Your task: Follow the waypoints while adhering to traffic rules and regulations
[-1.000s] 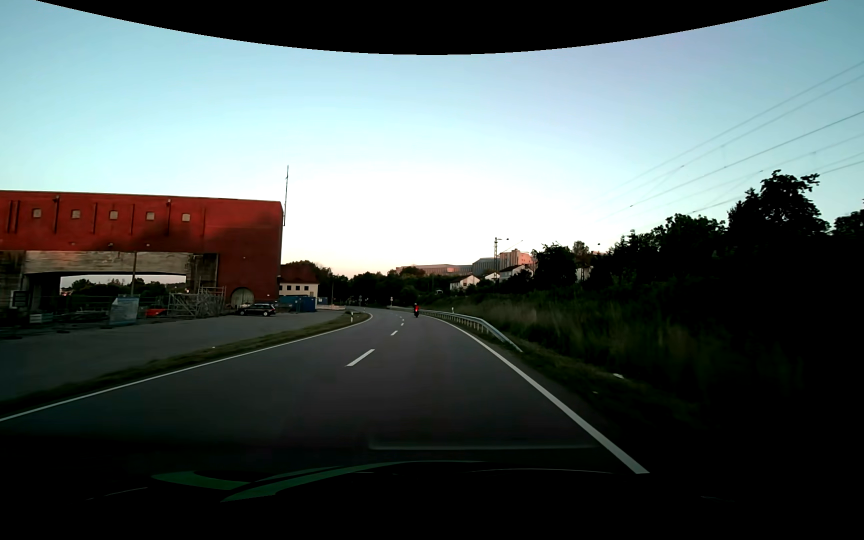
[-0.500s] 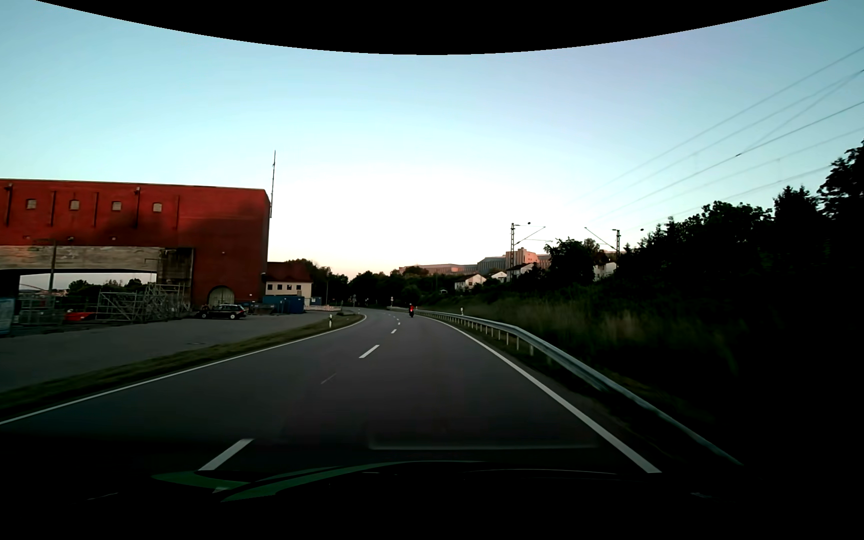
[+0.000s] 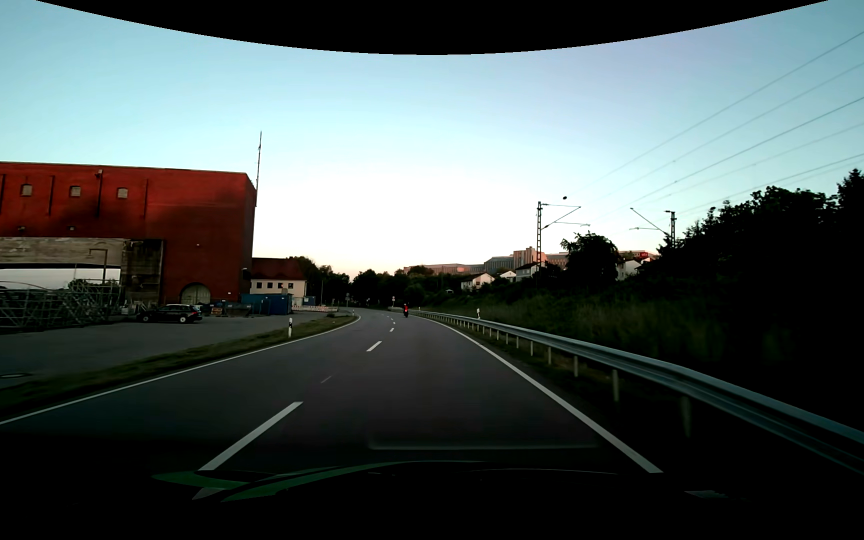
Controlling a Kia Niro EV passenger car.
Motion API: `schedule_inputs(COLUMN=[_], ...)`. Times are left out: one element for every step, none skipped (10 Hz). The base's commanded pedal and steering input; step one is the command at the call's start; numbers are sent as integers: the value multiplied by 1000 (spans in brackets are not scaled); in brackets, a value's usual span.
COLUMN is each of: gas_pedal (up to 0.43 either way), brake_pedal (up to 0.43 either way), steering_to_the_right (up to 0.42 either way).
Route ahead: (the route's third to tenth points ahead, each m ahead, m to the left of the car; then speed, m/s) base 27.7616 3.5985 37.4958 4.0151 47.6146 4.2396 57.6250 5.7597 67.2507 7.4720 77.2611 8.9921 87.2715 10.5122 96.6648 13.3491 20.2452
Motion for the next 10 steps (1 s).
schedule_inputs(gas_pedal=[47,47,47,47,47,59,59,59,59,59], brake_pedal=[0,0,0,0,0,0,0,0,0,0], steering_to_the_right=[-8,-9,-10,-10,-10,-10,-10,-10,-10,-10])
